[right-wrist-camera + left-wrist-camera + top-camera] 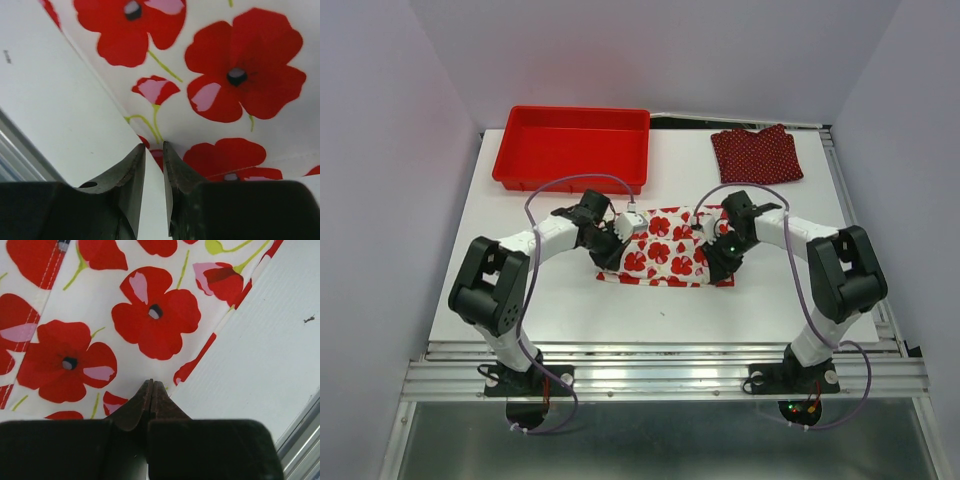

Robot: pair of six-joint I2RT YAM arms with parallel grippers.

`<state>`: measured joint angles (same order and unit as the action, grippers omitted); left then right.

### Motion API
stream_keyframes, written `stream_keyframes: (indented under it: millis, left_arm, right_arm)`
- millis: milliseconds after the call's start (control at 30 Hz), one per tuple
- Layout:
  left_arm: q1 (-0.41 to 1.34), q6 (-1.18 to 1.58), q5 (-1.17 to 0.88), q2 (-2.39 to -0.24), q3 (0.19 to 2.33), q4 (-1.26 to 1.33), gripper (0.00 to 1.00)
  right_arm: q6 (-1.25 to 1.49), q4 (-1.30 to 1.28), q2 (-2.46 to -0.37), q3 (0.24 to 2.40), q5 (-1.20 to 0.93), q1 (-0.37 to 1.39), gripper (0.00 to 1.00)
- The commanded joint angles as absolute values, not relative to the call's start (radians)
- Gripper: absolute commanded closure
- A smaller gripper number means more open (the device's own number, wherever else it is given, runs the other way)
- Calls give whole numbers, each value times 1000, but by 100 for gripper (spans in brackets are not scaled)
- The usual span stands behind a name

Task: Fold and stack the skirts
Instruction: Fold the skirt

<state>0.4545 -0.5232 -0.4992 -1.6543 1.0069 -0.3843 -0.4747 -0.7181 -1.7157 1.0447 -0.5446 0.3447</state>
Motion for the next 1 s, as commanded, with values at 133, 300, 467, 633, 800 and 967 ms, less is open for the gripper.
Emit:
stream_keyframes:
  millis: [133,300,467,633,800,967]
  left_arm:
    - [558,-460,-580,-1684,1051,-442,100]
    - [523,-468,-669,-1522,1032,-364,95]
    - [410,-338,-706,-1433,1045,-184,92]
    - [351,-261,-626,-1538,1097,-77,92]
    - [304,-160,-675,-1660,1131,43,97]
    - [269,-66,-718,-1743,1111,161,99]
  right_arm:
    - [-595,-647,-1785,1092,-266,336,74]
    - [-687,-610,-1770,1140,-138,316,73]
    - [-635,-630,-1668,1278,-322,316,65]
    - [-471,-533,-1663,1408,-379,316,57]
    - [-145,-261,-1762,1428,-512,316,64]
    - [78,-86,-1931,1404,-574,316,72]
